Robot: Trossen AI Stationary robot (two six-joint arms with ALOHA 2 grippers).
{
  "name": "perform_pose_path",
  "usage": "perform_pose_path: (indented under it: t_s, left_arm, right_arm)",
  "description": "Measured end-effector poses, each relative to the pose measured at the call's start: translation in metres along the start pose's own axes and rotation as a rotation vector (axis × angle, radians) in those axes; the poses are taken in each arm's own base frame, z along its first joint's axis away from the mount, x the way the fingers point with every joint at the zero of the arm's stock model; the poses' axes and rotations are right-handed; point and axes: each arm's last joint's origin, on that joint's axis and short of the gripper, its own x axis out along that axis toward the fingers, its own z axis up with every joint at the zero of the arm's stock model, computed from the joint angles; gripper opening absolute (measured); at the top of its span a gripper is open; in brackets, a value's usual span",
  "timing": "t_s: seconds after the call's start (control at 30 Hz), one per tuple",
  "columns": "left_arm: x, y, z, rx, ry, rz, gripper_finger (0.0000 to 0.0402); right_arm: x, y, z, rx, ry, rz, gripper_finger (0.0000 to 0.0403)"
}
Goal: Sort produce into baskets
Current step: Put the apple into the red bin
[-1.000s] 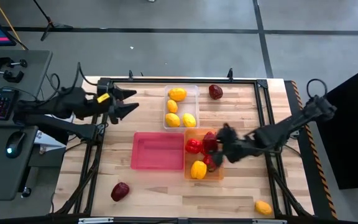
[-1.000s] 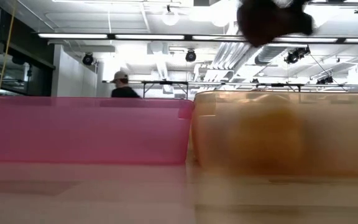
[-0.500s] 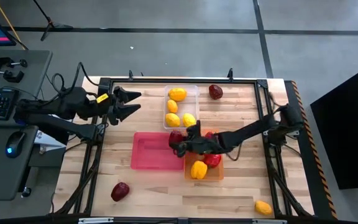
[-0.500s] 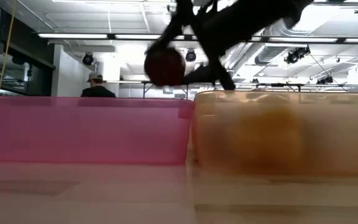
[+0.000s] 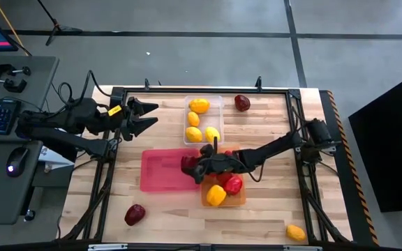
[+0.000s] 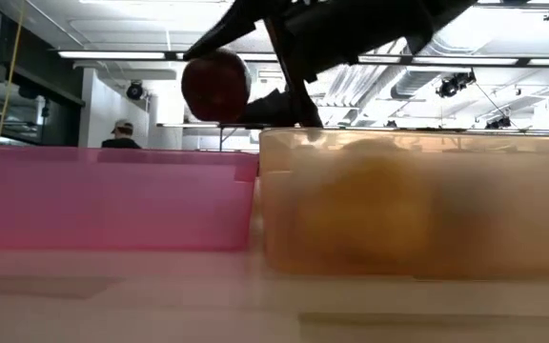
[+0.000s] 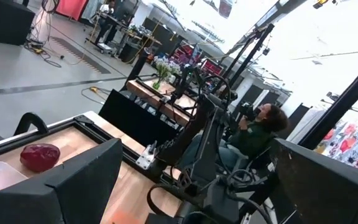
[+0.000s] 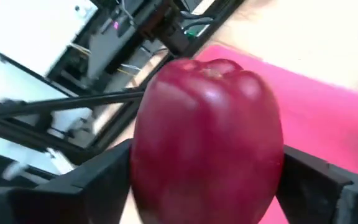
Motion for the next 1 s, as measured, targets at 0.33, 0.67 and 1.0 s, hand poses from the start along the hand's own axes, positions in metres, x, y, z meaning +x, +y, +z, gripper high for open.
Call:
perform_pose_path:
  t_s: [0.33,0.67,1.0]
  left_arm:
    - [0.000,0.000,0.000,0.027,0.003,0.002,0.0397]
    - [-0.002,0.033,-0.039,-0.025,0.298,0.434,0.0397]
    - [0.006,0.126,-0.058,0.016,0.828,1.048,0.0397]
  right_arm:
    - [0.006,0.017,0.024,-0.211,0.052,-0.055,0.0388]
    - [-0.044,0.021,0.082,-0.426,0.229,-0.109,0.0383]
    - [-0.102,0.028,0.111,-0.442,0.117,-0.304,0.0383]
